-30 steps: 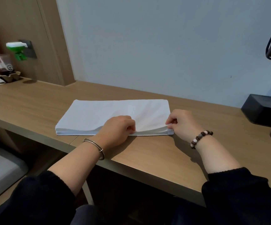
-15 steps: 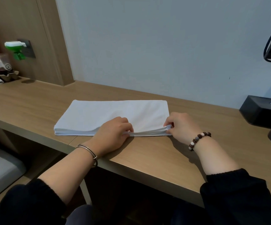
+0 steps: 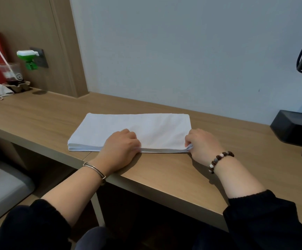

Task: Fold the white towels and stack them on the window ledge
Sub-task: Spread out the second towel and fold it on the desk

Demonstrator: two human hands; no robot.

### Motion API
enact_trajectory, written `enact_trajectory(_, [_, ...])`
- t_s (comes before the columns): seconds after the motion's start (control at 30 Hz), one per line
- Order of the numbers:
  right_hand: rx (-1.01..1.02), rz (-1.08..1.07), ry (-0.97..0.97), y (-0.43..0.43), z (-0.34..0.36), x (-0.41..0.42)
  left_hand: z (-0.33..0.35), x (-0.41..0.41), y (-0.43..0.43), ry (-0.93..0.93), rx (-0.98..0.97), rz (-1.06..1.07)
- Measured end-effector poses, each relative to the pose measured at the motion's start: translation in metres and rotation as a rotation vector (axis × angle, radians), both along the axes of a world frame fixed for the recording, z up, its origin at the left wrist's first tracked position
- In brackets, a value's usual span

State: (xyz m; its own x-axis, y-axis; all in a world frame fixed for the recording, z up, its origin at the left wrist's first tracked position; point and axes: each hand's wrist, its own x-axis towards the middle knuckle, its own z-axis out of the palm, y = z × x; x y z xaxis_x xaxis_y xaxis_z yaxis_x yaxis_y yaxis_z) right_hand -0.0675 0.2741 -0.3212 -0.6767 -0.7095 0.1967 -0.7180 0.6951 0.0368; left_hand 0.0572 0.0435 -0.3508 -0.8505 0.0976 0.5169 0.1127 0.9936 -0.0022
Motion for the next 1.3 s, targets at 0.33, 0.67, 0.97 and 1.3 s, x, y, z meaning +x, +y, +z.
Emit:
enact_trajectory(0.33, [0.022,-0.043,0.051,-0.001,-0.001,-0.001,0.003,0.036,-0.033,-0.2,0.07,0.392])
enact_trajectory(0.67, [0.18,-0.305,0.158,-0.01,0.002,0.017,0.007,0.065,-0.056,-0.163,-0.05,0.345])
enact_trajectory(0.97, [0.056,-0.145,-0.079,-0.088,0.038,0.017,0.041,-0.014,-0.032,-0.35,0.208,0.409])
enact_trajectory(1.3, [0.123,-0.277,-0.321,-0.095,-0.02,-0.043,0.001,-0.017,-0.069,-0.543,0.208,0.644])
